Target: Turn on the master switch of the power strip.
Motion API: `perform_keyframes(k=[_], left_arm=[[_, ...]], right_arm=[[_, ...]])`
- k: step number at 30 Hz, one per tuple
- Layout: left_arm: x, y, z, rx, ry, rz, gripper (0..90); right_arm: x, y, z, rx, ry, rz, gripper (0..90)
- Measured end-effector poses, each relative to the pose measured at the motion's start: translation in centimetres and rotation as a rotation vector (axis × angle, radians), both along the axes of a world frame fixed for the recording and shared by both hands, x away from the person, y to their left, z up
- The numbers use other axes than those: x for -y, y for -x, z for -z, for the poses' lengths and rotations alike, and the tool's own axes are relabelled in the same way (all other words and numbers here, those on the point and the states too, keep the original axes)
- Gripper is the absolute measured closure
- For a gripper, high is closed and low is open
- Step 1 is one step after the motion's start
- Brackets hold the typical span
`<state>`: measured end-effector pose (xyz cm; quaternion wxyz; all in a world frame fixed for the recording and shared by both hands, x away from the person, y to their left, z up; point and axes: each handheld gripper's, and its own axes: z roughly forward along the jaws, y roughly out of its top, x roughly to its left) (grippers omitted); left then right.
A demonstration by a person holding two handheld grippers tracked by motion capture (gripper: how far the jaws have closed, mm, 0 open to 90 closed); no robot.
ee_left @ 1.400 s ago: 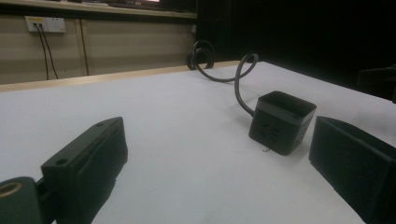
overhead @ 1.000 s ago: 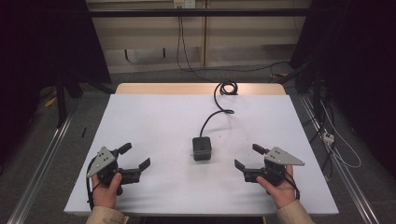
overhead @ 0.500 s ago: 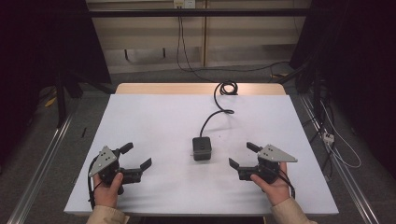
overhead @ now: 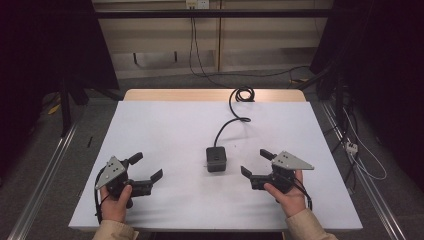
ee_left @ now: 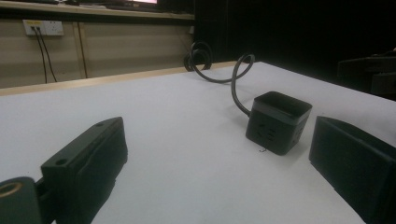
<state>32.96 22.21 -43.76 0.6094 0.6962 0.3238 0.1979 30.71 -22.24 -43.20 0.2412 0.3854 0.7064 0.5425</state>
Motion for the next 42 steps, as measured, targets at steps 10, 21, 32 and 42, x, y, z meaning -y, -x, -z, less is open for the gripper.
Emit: perform_keyframes(k=[10,21,32,42], left_arm=[[0.0,-0.2,0.1,0.000,0.004,0.005,3.9],[0.0,-0.3,0.1,-0.002,0.009,0.007,3.9],[0.0,-0.3,0.1,-0.002,0.022,0.005,3.9],[0.0,-0.3,0.1,-0.002,0.013,0.010,3.9]], right_arm=[[-0.7,-0.8,0.2,-0.013,0.010,-0.007,10.3],[-1.4,-1.3,0.1,-0.034,-0.005,-0.011,16.3],[-2.2,-1.8,0.1,-0.053,-0.002,-0.028,23.3],[-2.9,-2.1,0.0,-0.057,0.017,-0.051,30.2]])
